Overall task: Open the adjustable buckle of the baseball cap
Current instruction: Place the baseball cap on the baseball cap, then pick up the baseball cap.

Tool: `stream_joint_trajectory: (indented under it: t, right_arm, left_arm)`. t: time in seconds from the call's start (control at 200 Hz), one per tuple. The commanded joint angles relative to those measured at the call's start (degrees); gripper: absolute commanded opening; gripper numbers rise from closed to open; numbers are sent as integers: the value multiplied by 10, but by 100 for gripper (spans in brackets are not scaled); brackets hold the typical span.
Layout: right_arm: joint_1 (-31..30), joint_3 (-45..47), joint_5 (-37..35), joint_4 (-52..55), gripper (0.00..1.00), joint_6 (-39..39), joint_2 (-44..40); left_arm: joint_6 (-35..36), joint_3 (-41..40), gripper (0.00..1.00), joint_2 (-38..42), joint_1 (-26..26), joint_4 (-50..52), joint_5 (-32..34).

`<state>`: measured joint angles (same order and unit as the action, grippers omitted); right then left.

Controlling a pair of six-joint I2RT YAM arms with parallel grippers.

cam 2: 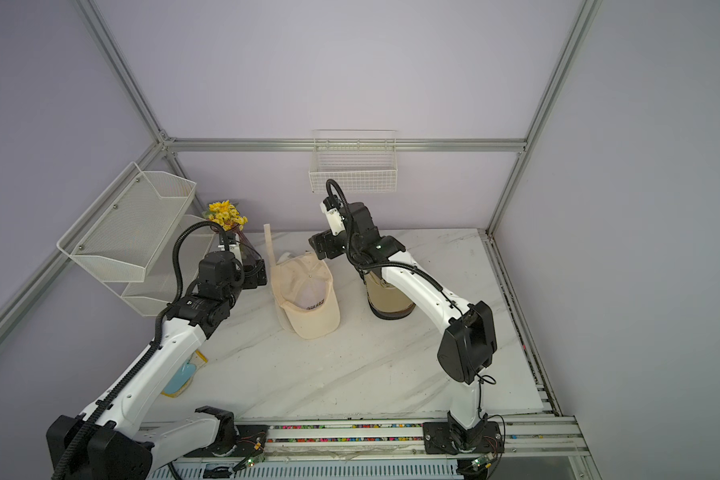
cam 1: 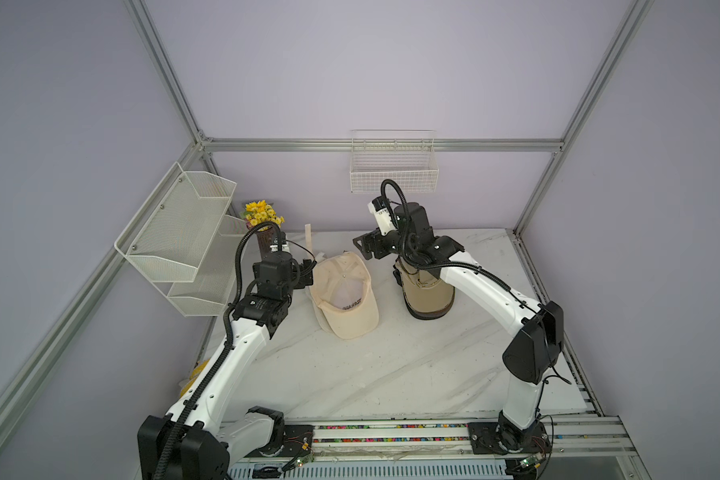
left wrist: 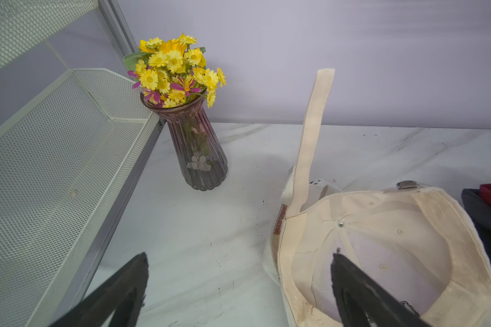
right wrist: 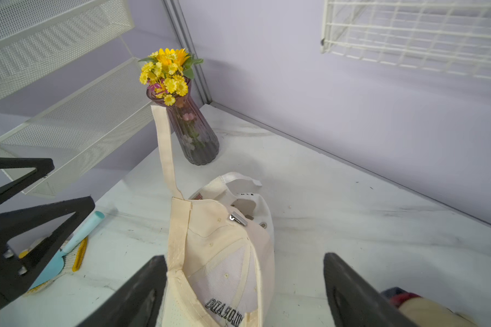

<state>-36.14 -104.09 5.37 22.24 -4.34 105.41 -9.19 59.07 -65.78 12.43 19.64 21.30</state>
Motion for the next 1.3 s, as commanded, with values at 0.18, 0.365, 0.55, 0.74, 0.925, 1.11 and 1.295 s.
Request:
stream_joint_trajectory:
  t: [0.18,0.365,0.55,0.74,0.925,1.11,1.295]
  right_arm:
    - [81,125,-101,40,92,0,-126]
    - [142,218,-120,40,90,-23,-189]
    - [172,282,-151,39,92,-43,-221]
    - [197,311,-156,34,92,-38,-261]
    - [212,333,-144,20,93,-38,-280]
    - [219,344,-128,5,92,-44,-288]
    - [223,346,-118,-3,92,-45,-300]
  left_arm:
    - [10,71,100,0,16,-2,-153]
    - [42,146,100,-93,128,4,-167]
    - [17,261,100,-262,193,4,-271]
    - [18,418,100,-429,206,70,-316]
    - [49,554,98,-539,228,167,-325]
    - [45,589,92,-587,228,200,-316]
    - [42,613,74,-616,231,225,-305]
